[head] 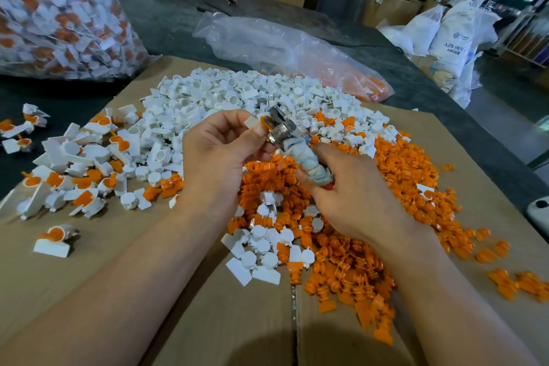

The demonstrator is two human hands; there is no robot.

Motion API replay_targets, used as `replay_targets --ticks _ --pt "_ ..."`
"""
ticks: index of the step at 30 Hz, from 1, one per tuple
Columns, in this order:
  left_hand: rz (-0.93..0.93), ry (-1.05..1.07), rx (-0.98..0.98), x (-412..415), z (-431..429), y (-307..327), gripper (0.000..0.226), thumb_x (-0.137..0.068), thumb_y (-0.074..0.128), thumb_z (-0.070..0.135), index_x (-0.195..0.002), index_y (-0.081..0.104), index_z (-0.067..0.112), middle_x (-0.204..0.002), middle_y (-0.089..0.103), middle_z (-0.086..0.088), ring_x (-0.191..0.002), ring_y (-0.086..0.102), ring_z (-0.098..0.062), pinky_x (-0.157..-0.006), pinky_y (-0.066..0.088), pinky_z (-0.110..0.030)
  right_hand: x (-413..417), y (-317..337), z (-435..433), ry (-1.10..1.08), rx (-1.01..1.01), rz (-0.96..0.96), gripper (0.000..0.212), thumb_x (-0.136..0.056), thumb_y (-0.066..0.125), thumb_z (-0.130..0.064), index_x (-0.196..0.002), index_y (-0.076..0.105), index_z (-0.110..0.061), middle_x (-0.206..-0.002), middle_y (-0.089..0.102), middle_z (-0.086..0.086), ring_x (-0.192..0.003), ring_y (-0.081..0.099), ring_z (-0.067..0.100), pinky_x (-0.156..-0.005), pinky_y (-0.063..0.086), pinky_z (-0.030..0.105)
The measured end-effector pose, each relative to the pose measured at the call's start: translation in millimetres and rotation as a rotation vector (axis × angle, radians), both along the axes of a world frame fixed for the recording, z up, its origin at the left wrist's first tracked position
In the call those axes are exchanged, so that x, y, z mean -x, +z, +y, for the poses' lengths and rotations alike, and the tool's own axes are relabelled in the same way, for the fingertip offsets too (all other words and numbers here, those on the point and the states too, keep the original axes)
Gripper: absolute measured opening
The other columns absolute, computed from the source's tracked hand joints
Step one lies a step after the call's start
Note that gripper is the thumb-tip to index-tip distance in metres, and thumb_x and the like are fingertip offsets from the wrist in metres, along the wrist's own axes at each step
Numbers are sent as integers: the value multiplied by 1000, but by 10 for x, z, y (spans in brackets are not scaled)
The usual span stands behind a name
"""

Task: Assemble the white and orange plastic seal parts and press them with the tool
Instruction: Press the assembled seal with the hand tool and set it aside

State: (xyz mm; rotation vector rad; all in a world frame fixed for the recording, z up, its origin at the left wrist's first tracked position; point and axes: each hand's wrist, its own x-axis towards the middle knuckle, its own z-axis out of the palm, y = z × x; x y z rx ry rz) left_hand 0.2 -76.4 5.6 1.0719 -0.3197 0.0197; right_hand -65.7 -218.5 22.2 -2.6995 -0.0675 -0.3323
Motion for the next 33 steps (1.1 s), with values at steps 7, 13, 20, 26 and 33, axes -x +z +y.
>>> replay_targets --ticks 7,13,20,26,33 --pt "15 13 -12 0 0 -3 21 -83 56 -9 -72 59 8 -54 64 5 -48 60 -9 -49 49 -18 -13 -10 6 -7 22 16 14 -87 58 -23 -86 44 -26 -60 47 -7 -52 46 11 -48 38 34" --pt "40 13 -7 12 -3 8 19 -82 56 -9 -72 58 7 -55 63 2 -48 59 -11 -48 49 -19 -21 -21 21 -26 55 7 10 -86 58 -22 -87 48 -20 -62 50 -3 -54 47 14 -49 37 34" --pt "54 14 5 20 21 32 19 -82 57 -10 -71 58 6 -57 64 -1 -49 59 -13 -48 49 -19 -9 -36 29 -1 39 -36 12 -85 60 -22 -88 48 -21 -62 52 -2 -51 47 14 -45 36 34" --pt "130 -11 -15 -8 7 47 17 -80 59 -9 -71 58 5 -54 64 -1 -46 60 -12 -46 48 -18 -34 -62 -14 -42 46 -33 20 -86 57 -37 -84 46 -21 -62 47 -7 -55 45 12 -48 34 30" --pt "278 -28 -10 -54 19 26 12 -77 64 -7 -71 62 4 -50 62 -3 -47 63 -15 -43 47 -16 -92 -43 -294 -279 57 -40 33 -80 56 -52 -90 48 -21 -72 45 -13 -63 41 2 -50 26 23"
